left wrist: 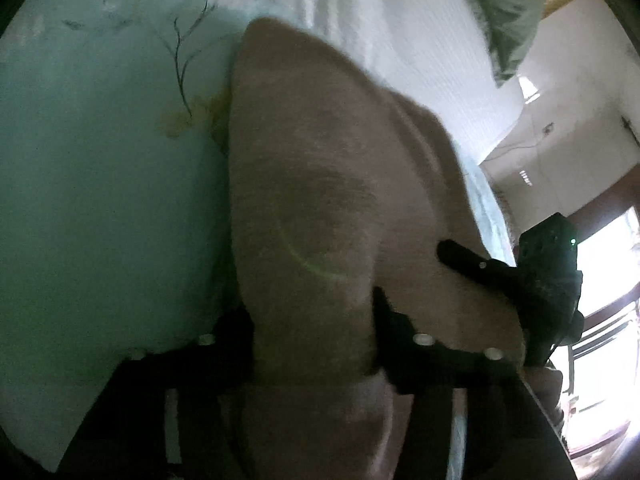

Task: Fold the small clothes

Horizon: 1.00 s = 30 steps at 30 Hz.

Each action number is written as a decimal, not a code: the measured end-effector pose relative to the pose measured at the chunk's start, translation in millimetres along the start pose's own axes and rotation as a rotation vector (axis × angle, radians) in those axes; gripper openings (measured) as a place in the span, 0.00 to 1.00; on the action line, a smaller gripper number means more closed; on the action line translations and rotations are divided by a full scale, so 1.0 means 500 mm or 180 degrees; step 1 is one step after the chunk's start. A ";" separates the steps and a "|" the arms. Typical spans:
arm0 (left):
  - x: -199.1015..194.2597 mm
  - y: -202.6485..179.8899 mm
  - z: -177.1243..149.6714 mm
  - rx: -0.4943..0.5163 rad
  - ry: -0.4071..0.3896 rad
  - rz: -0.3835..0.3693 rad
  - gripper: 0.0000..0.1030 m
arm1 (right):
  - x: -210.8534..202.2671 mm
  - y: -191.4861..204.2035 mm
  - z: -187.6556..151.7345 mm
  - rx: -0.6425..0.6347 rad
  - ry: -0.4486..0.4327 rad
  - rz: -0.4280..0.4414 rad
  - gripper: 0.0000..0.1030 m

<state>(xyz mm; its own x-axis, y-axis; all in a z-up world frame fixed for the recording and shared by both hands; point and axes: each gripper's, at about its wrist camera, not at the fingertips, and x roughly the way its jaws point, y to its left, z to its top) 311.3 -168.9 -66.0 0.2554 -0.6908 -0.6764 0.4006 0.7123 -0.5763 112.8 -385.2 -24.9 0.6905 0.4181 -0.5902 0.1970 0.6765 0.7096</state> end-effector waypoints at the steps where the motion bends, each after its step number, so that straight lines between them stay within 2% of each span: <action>1: -0.017 -0.004 -0.007 0.0033 -0.0049 -0.0013 0.43 | -0.007 0.022 -0.008 -0.0050 -0.0020 0.0068 0.37; 4: -0.093 -0.009 -0.030 0.0108 -0.0279 0.0019 0.41 | -0.004 0.099 -0.039 -0.0257 -0.0044 0.0227 0.36; 8: -0.222 0.018 -0.084 0.0069 -0.0573 0.0144 0.41 | 0.041 0.198 -0.088 -0.0531 0.0040 0.0460 0.36; 13: -0.392 0.086 -0.173 -0.0015 -0.0906 0.0496 0.41 | 0.129 0.296 -0.165 -0.0783 0.0246 0.0806 0.36; 16: -0.459 0.137 -0.216 -0.0127 -0.0992 0.0614 0.41 | 0.186 0.318 -0.206 -0.0791 0.0406 0.0875 0.36; 22: -0.470 0.241 -0.297 -0.0432 -0.0797 0.0695 0.42 | 0.234 0.291 -0.257 -0.0642 0.0569 0.0727 0.38; 24: -0.461 0.250 -0.312 -0.0433 -0.0751 0.0700 0.46 | 0.238 0.275 -0.260 -0.0527 0.0608 0.0715 0.42; 26: -0.459 0.252 -0.323 -0.0397 -0.0726 0.0732 0.50 | 0.231 0.269 -0.263 -0.0477 0.0604 0.0635 0.50; 30: -0.471 0.249 -0.330 -0.0341 -0.0652 0.0838 0.63 | 0.192 0.274 -0.252 -0.0507 0.0457 0.0437 0.60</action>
<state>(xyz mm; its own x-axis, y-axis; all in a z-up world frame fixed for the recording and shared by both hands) 155.7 102.9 -53.9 0.5132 -0.4845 -0.7084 0.2058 0.8708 -0.4465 118.6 -175.9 -32.7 0.5949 0.5869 -0.5491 -0.0120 0.6896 0.7241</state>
